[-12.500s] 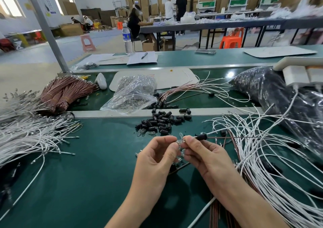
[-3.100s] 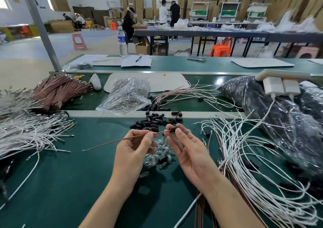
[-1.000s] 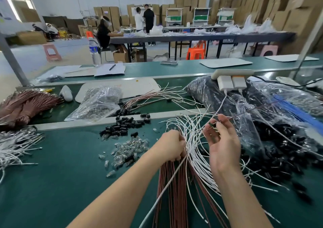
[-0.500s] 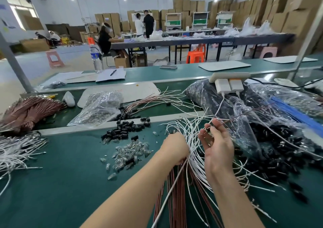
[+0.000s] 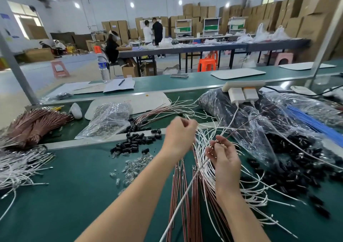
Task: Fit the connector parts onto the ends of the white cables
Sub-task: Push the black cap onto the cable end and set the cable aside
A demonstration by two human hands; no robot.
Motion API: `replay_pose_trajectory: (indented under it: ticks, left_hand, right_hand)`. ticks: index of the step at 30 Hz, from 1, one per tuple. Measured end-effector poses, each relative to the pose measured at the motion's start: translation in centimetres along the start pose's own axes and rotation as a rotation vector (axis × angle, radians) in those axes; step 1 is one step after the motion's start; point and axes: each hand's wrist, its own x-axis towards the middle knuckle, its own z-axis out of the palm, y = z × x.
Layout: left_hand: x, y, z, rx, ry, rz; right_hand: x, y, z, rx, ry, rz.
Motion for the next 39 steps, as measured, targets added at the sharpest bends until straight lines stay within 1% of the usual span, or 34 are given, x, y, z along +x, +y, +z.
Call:
replay_pose_trajectory:
  ticks: [2, 5, 8, 11, 14, 16, 17, 19, 21, 22, 23, 25, 27, 30, 32, 35, 39]
  left_hand:
    - [0.1, 1.1, -2.4, -0.142, 0.061, 0.023]
    - [0.0, 1.9, -6.7, -0.309, 0.201, 0.069]
    - [-0.7, 0.7, -11.7, -0.527, 0.314, 0.057]
    - [-2.3, -2.7, -15.7, -0.734, 0.394, -0.035]
    - [-4.2, -7.8, -16.8, -0.740, 0.463, -0.226]
    - [-5.3, -11.5, -16.7, -0.637, 0.442, -0.341]
    - [-6.0, -13.0, -16.6, -0.515, 0.427, -0.380]
    - [-7.5, -15.2, -16.5, -0.126, 0.438, -0.386]
    - [-8.8, -15.9, -16.0, 0.275, 0.484, -0.280]
    - [-9.2, -15.8, -15.6, 0.403, 0.477, -0.187]
    - [-9.5, -15.6, -15.1, 0.480, 0.445, -0.087]
    - [-8.9, -15.0, -13.9, 0.577, 0.355, 0.060]
    - [-7.6, -14.5, -12.6, 0.668, 0.299, 0.115]
    - [-5.6, -14.2, -10.8, 0.789, 0.271, 0.073]
    - [-4.8, -14.6, -10.3, 0.820, 0.266, 0.036]
    - [-4.6, -15.3, -10.3, 0.798, 0.286, 0.056]
    - [-4.8, -15.4, -10.7, 0.626, 0.334, 0.202]
  right_hand:
    - [-0.5, 0.2, -0.2, -0.057, -0.020, -0.022]
    - [-0.9, 0.4, -0.2, -0.134, -0.031, -0.053]
    - [-1.3, 0.5, 0.1, -0.204, -0.068, -0.098]
    - [-1.6, 0.6, 0.7, -0.220, -0.104, -0.110]
    - [-1.6, 0.7, 2.0, -0.131, -0.141, -0.049]
    - [-1.4, 0.9, 3.2, -0.046, -0.172, 0.036]
    - [-1.3, 1.0, 3.9, -0.002, -0.195, 0.085]
    - [-1.2, 1.3, 5.1, 0.091, -0.249, 0.184]
    - [-1.2, 1.8, 6.0, 0.146, -0.297, 0.253]
    - [-1.3, 2.1, 6.3, 0.167, -0.311, 0.280]
    - [-1.3, 2.4, 6.5, 0.194, -0.318, 0.309]
    - [-1.3, 3.0, 6.6, 0.252, -0.321, 0.368]
    - [-1.1, 3.3, 6.6, 0.267, -0.325, 0.403]
    - [-0.7, 3.7, 6.3, 0.251, -0.337, 0.428]
    - [-0.5, 4.0, 6.3, 0.240, -0.352, 0.457]
    - [-0.2, 4.3, 6.5, 0.234, -0.375, 0.487]
    - [0.0, 4.3, 6.6, 0.257, -0.379, 0.522]
